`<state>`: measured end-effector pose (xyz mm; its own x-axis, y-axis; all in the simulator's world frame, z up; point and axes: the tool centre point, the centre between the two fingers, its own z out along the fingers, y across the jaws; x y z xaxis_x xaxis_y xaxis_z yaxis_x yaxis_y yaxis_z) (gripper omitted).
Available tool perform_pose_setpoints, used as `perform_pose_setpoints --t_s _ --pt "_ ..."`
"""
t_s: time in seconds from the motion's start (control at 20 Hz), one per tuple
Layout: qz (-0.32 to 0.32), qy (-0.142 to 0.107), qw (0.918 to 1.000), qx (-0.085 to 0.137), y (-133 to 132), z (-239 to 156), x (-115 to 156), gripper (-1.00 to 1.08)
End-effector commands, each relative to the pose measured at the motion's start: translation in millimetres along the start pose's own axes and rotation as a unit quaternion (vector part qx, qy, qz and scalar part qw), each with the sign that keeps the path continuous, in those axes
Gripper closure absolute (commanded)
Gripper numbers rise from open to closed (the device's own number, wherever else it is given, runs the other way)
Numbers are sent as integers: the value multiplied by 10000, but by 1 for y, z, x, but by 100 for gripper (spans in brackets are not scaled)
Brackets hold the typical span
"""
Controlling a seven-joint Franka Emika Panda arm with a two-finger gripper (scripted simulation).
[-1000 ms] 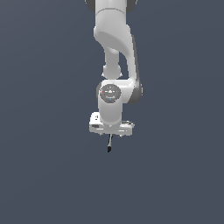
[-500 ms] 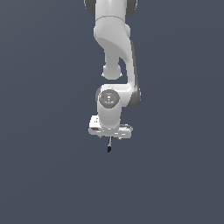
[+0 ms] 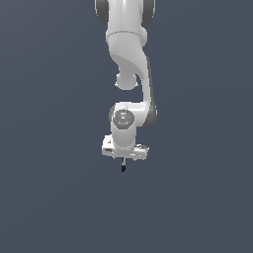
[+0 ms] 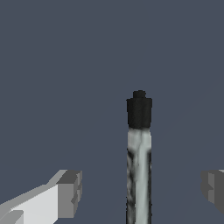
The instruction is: Pick up the object and move it to a goal position.
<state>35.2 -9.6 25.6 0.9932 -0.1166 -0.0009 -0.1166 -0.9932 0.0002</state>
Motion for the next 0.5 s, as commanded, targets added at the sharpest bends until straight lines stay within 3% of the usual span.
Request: perform_pose_setpoints --t_s 0.0,0.25,0.3,0.45 --pt "1 2 10000 0 0 10 0 -92" --pt "4 4 10000 1 0 16 1 -92" --pt "4 4 10000 1 0 16 1 108" --pt "4 4 10000 1 0 16 1 108"
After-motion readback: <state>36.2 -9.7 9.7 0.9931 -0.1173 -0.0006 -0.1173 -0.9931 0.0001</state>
